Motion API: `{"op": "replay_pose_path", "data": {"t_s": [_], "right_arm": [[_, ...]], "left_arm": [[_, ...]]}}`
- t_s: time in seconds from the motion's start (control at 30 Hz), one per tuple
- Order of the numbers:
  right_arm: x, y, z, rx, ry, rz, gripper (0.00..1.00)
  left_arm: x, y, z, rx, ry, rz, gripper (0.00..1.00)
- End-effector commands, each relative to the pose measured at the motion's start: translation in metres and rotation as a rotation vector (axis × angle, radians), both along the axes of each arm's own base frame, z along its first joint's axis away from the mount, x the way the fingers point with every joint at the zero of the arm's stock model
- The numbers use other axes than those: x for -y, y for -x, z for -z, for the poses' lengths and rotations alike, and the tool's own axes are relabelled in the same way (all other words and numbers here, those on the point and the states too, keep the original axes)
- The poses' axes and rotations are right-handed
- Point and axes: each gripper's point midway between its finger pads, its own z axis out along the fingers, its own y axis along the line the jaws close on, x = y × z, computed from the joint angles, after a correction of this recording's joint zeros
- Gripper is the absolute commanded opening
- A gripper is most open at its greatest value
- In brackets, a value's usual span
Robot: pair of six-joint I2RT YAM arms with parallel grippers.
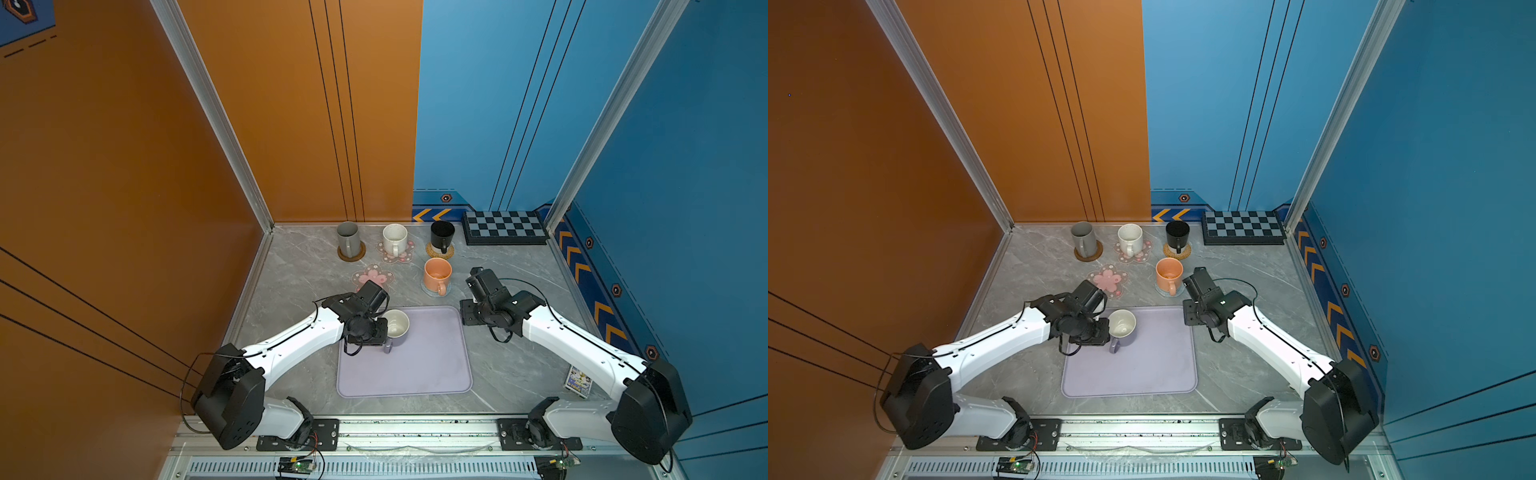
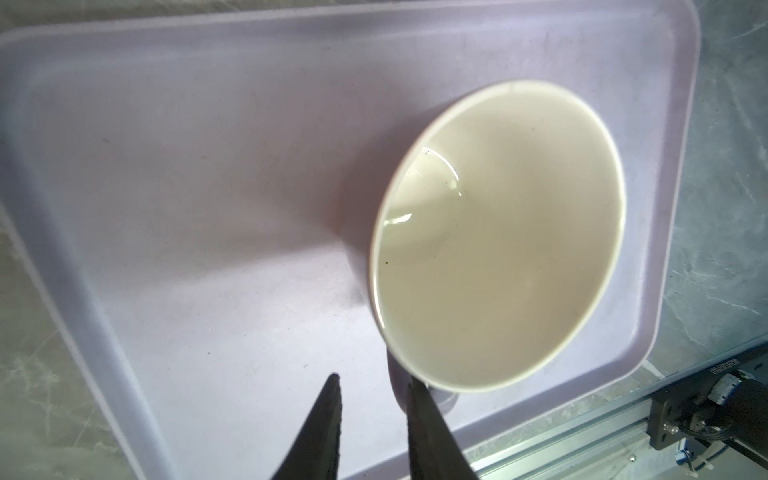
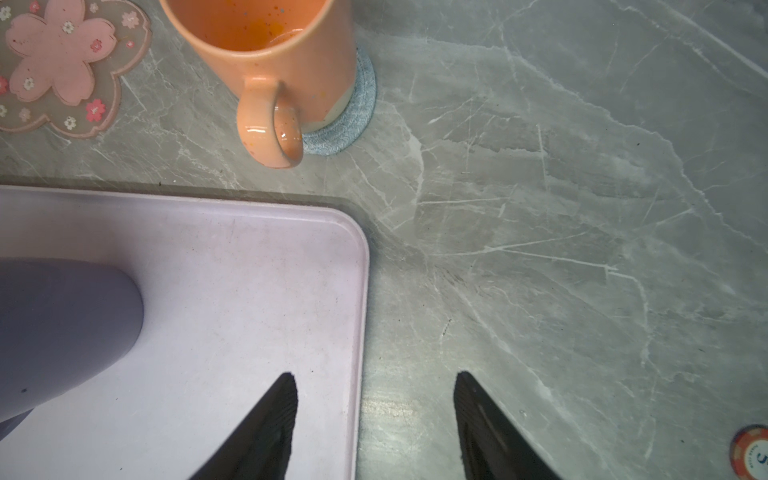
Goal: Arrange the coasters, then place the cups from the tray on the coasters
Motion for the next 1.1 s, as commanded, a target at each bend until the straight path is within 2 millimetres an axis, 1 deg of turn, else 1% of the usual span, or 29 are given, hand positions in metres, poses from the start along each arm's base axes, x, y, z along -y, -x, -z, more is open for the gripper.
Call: {"op": "replay_pose_path", "data": {"t_s": [0.0,0.13,0.33,0.47,0.83,1.07], "right_arm": [[-0.006,-0.003,0.000,-0.002,0.001,-0.019,0.63],[-0.008,-0.003,0.001,-0.006,0.001,-0.023,0.63],[-0.009,-0.001,0.000,-0.002,0.003,-0.026,0.63],[-0.008,-0.001,-0.001,0.002,0.002,-0.023,0.63],[-0.008,0.001,-0.002,0.008,0.003,-0.024,0.63],[-0.006,0.001,0.000,0.006,0.009,-0.023,0.63]], "left_arm": [[0.002,0.005,-0.016,0.035,0.012,0.028,0.30],[0.009,0.009,-0.021,0.046,0.024,0.075,0.31],[0.018,0.019,-0.015,0.035,0.011,0.127,0.32],[0.018,0.022,-0.011,0.035,-0.012,0.135,0.32],[0.026,0.020,0.007,0.017,-0.089,0.157,0.33],[0.025,0.015,0.017,0.014,-0.140,0.133,0.34]]}}
